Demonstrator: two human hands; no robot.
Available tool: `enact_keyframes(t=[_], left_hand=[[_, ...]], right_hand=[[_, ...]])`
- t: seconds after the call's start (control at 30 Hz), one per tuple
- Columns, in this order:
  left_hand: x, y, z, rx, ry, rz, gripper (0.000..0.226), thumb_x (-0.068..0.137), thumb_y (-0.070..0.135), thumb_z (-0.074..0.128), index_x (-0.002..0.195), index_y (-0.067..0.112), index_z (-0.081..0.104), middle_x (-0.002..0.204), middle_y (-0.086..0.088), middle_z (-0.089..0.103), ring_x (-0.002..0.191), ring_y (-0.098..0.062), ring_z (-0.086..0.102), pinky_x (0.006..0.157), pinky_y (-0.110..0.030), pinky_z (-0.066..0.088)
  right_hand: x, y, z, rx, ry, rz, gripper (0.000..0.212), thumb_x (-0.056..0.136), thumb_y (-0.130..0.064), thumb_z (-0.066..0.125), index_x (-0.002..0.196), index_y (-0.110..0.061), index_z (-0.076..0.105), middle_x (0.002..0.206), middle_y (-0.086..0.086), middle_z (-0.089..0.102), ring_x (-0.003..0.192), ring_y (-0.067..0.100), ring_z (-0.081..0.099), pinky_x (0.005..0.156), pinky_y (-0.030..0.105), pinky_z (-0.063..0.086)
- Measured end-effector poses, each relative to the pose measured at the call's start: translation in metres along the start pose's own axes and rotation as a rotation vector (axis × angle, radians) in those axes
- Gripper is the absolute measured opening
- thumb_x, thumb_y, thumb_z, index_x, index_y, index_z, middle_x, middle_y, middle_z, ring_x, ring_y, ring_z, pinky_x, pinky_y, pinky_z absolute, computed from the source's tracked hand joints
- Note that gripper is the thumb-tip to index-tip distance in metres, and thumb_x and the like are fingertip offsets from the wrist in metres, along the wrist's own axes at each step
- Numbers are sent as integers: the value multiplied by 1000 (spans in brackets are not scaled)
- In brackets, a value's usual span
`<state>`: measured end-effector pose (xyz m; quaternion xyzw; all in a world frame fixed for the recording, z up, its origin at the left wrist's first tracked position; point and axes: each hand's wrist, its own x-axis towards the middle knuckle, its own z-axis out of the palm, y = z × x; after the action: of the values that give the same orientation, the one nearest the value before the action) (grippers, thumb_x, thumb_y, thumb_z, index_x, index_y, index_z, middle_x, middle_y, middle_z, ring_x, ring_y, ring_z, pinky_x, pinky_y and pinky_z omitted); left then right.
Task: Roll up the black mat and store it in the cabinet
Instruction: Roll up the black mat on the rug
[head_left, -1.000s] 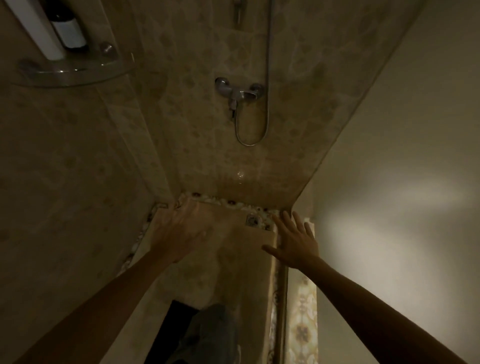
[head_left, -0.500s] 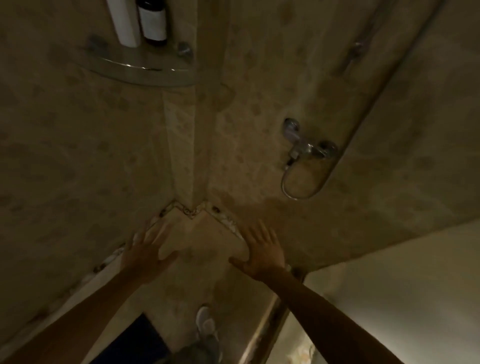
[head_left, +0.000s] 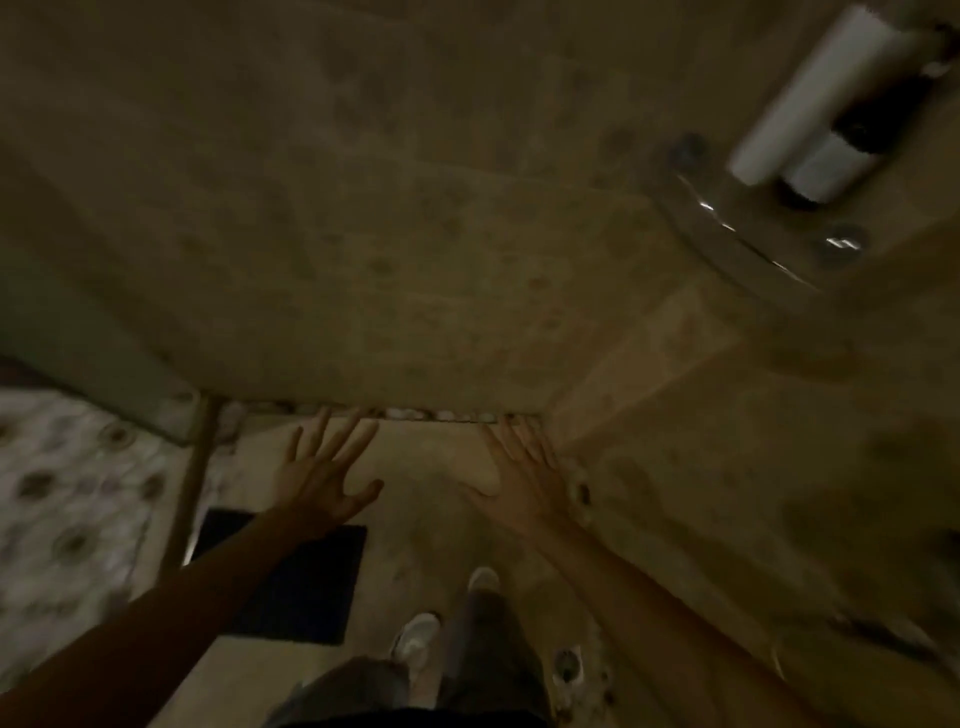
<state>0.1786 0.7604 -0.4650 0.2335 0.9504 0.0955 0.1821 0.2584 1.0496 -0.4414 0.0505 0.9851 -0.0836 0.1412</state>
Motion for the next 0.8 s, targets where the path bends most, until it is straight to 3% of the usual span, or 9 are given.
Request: enact_keyframes(t=[0.1,0.23,0.37,0.47,0.6,0.73,0.8], left_hand=[[-27,-37,8,-14,25,-208,89,81,86,14,154,41,-8,164,8,-14,150,-26,-18,120,-54,0],[-67,-72,21,-102,50,-428,87,81,85,11,155,41,-4,163,6,-13,149,-31,-19,119,-54,-6],[-114,-96,60,-151,36,-696,85,81,82,6,154,41,-11,163,6,-16,148,-31,-23,119,-55,-6],[-147,-100,100,-180,52,-914,84,84,80,11,155,40,-5,165,3,-9,150,-31,-15,120,-55,0],[-180,-79,164,-281,44,-1092,81,87,77,23,157,40,2,167,3,1,152,-28,-12,120,-57,5],[-174,-72,229,-422,50,-1220,78,90,73,26,155,44,-6,166,8,-9,151,-27,-15,120,-59,3],[-169,-73,273,-479,51,-1211,77,90,71,27,154,45,-7,166,10,-10,151,-26,-15,120,-59,6]], right_hand=[[51,-38,5,-22,-62,-190,95,81,-82,41,157,-40,3,168,-8,5,154,20,-1,122,42,2],[114,-96,22,-107,-144,-456,98,80,-82,45,158,-34,11,167,-3,15,154,23,5,124,45,9],[159,-141,67,-138,-290,-665,97,78,-81,35,158,-35,5,168,0,8,155,23,5,124,46,11],[198,-169,106,-264,-404,-815,93,84,-76,46,159,-35,8,169,-1,6,155,22,3,124,46,11],[216,-179,165,-321,-588,-892,83,93,-60,53,158,-28,14,169,-2,1,154,21,-2,123,43,9],[230,-195,232,-387,-684,-1010,84,95,-51,58,159,-18,14,168,0,3,154,20,-1,123,37,9],[229,-205,270,-408,-742,-1051,80,97,-42,60,158,-14,17,167,3,13,154,22,8,122,34,10]])
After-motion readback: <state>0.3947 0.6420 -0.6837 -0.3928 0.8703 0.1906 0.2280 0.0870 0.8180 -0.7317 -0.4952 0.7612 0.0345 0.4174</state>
